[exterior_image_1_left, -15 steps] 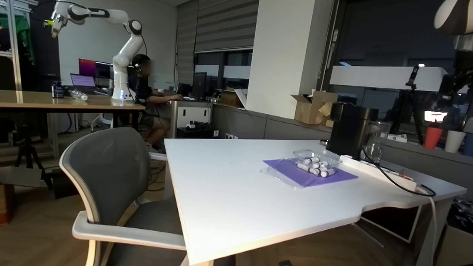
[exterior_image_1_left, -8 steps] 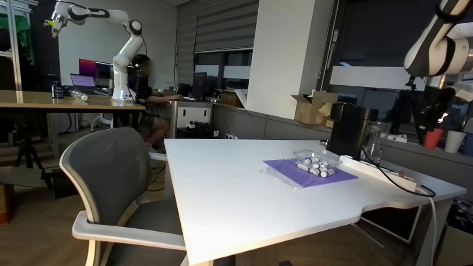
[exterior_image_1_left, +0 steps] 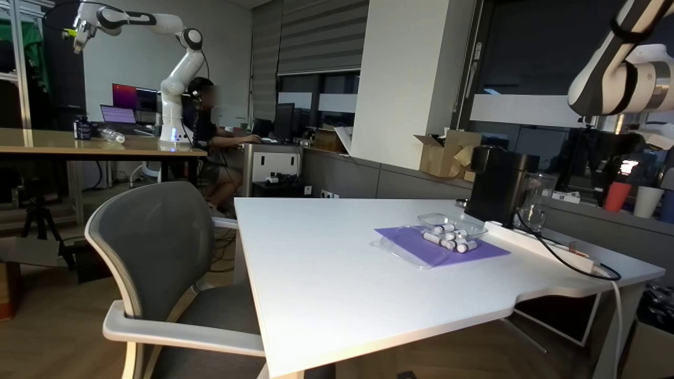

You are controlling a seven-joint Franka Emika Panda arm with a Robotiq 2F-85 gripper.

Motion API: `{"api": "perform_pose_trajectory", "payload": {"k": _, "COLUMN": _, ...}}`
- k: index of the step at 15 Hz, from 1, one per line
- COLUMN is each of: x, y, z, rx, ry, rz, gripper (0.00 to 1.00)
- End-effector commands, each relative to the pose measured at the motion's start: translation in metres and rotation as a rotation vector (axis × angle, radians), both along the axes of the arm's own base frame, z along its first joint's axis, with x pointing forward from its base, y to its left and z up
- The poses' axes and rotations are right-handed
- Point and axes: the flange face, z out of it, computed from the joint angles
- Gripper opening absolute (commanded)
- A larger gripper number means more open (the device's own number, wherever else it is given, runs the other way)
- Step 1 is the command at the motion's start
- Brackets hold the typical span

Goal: Turn off the switch on the extension cord

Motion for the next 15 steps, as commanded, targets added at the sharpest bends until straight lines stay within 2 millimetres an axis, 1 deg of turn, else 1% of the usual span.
{"api": "perform_pose_trajectory", "payload": {"k": 1, "x": 0.0, "y": 0.0, "z": 0.001, "rx": 0.0, "ry": 0.001, "rz": 0.0, "gripper": 0.14}}
{"api": "perform_pose_trajectory", "payload": {"k": 2, "x": 0.001, "y": 0.0, "z": 0.001, "rx": 0.0, "ry": 0.002, "rz": 0.0, "gripper": 0.14}}
{"api": "perform_pose_trajectory", "payload": {"k": 3, "x": -0.001, "y": -0.001, "z": -0.005, "rx": -0.01, "ry": 0.012, "rz": 0.001, "gripper": 0.04}}
{"api": "perform_pose_trajectory", "payload": {"k": 5, "x": -0.004, "y": -0.005, "z": -0.024, "rx": -0.027, "ry": 0.02, "rz": -0.016, "gripper": 0.0}}
{"api": "perform_pose_trajectory", "payload": {"k": 11, "x": -0.008, "y": -0.014, "z": -0.078, "rx": -0.055, "ry": -0.033, "rz": -0.004, "gripper": 0.0}}
{"api": "perform_pose_trajectory", "payload": {"k": 13, "x": -0.009, "y": -0.015, "z": -0.092, "rx": -0.057, "ry": -0.045, "rz": 0.001, "gripper": 0.0}}
{"api": "perform_pose_trajectory", "payload": {"k": 15, "x": -0.008, "y": -0.016, "z": -0.102, "rx": -0.056, "ry": -0.082, "rz": 0.017, "gripper": 0.0}}
